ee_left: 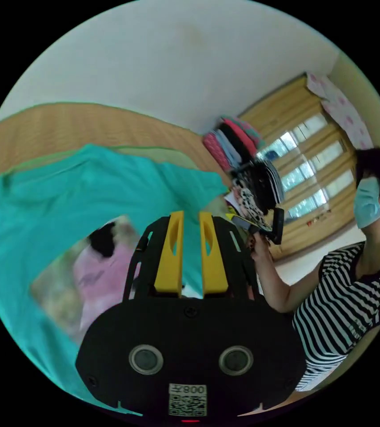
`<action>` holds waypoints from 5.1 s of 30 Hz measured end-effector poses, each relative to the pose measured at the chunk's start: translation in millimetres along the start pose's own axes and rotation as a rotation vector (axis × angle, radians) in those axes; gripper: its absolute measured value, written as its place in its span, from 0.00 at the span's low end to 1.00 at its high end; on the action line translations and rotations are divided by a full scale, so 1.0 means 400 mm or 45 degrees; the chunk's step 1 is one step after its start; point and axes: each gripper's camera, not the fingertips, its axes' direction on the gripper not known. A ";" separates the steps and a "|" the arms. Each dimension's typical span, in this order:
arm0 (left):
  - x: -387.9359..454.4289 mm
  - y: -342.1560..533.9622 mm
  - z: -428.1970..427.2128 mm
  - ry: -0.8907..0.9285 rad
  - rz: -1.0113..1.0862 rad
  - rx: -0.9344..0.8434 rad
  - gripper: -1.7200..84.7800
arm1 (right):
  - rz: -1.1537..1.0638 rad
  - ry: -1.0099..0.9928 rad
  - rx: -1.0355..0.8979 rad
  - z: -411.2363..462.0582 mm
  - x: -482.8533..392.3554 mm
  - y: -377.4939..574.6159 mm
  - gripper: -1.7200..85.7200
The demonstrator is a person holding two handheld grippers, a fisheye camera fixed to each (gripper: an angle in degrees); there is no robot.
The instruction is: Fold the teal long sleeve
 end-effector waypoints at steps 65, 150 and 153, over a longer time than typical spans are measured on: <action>-0.193 -0.161 1.569 -0.049 0.667 -0.608 0.12 | 0.159 -0.407 0.284 -0.406 0.348 0.062 0.04; 0.409 -0.046 -0.636 -0.017 -0.299 0.066 0.03 | -0.907 -0.717 -0.124 1.017 -0.415 0.361 0.04; 0.412 -0.017 -0.698 -0.026 -0.333 0.094 0.03 | -0.917 -0.744 -0.142 1.060 -0.427 0.368 0.04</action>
